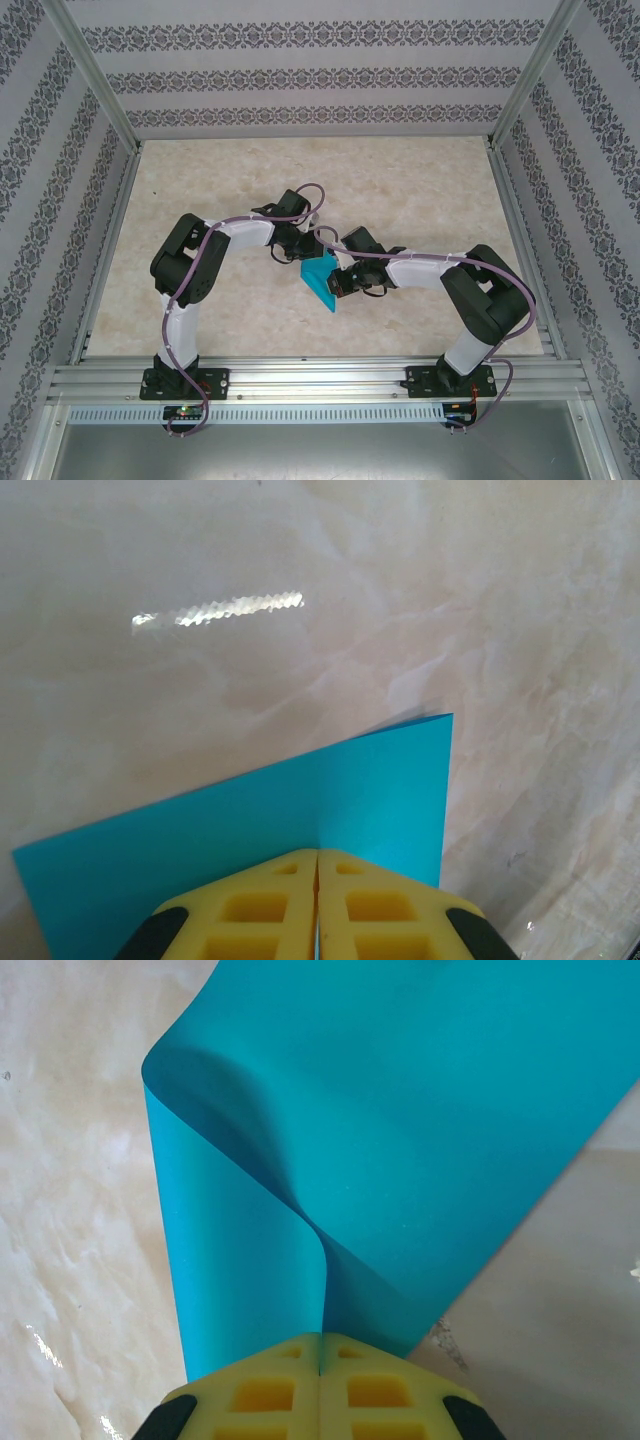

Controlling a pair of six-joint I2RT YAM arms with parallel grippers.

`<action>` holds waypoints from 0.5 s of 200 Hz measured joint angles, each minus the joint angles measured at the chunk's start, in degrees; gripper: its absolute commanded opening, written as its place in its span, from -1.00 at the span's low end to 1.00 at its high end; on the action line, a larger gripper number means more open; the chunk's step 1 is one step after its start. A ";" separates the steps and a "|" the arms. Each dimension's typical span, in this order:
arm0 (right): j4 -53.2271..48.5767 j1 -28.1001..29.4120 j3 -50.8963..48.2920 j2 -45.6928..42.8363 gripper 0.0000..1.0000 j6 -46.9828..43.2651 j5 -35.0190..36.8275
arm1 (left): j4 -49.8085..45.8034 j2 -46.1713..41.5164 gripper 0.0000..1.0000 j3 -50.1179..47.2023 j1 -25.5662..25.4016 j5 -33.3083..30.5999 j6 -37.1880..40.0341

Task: Fold a paper plane with a square sheet of paper (fold left side to right side)
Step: Third fold the triangle at the center of the table.

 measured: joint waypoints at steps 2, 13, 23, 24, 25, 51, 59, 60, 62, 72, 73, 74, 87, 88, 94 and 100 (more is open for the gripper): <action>0.00 0.00 0.00 0.00 -0.92 0.00 0.00 | 0.00 0.00 -0.81 0.00 0.00 0.00 0.00; 0.00 0.00 0.00 0.00 -0.92 0.02 -0.02 | 0.00 0.00 -0.81 0.00 0.00 0.00 0.00; 0.00 0.00 0.00 0.00 -0.92 0.02 -0.02 | 0.00 0.00 -0.81 0.00 0.00 0.00 0.00; 0.00 0.00 0.00 0.00 -0.92 0.00 -0.02 | 0.00 0.00 -0.81 0.00 0.00 0.00 0.00; 0.00 0.00 0.00 0.00 -0.92 0.02 -0.02 | 0.00 0.00 -0.81 0.00 0.00 0.00 0.00; 0.00 0.00 0.00 0.00 -0.91 0.02 -0.02 | 0.00 0.00 -0.81 0.00 0.00 0.00 0.00; 0.00 0.00 0.02 0.00 -0.91 0.02 -0.02 | 0.00 0.00 -0.81 0.00 0.00 0.00 0.00; 0.00 0.00 0.02 0.00 -0.91 0.02 -0.02 | 0.00 0.00 -0.81 0.00 0.00 0.00 0.00; 0.00 0.00 0.02 0.00 -0.91 0.02 -0.02 | 0.00 0.00 -0.81 0.00 0.00 0.00 0.00; 0.00 0.00 0.02 0.00 -0.91 0.02 -0.02 | 0.00 0.00 -0.81 0.00 0.00 0.00 0.00; 0.00 0.00 0.02 0.00 -0.91 0.02 -0.02 | 0.00 0.00 -0.81 0.00 0.00 0.00 0.00; 0.00 0.00 0.02 0.00 -0.91 0.02 -0.02 | 0.00 0.00 -0.81 0.00 0.00 0.00 0.00; -0.02 0.00 0.02 0.00 -0.91 0.02 -0.02 | 0.00 0.00 -0.81 0.00 0.00 0.00 0.00; -0.02 0.00 0.02 0.00 -0.91 0.02 -0.02 | 0.00 0.00 -0.81 0.00 0.00 0.00 0.00; -0.02 0.00 0.02 0.00 -0.91 0.02 -0.02 | 0.00 0.00 -0.81 0.00 0.00 0.00 0.00; -0.02 0.00 0.04 0.00 -0.91 0.04 -0.02 | 0.00 0.00 -0.81 0.00 0.00 0.00 0.00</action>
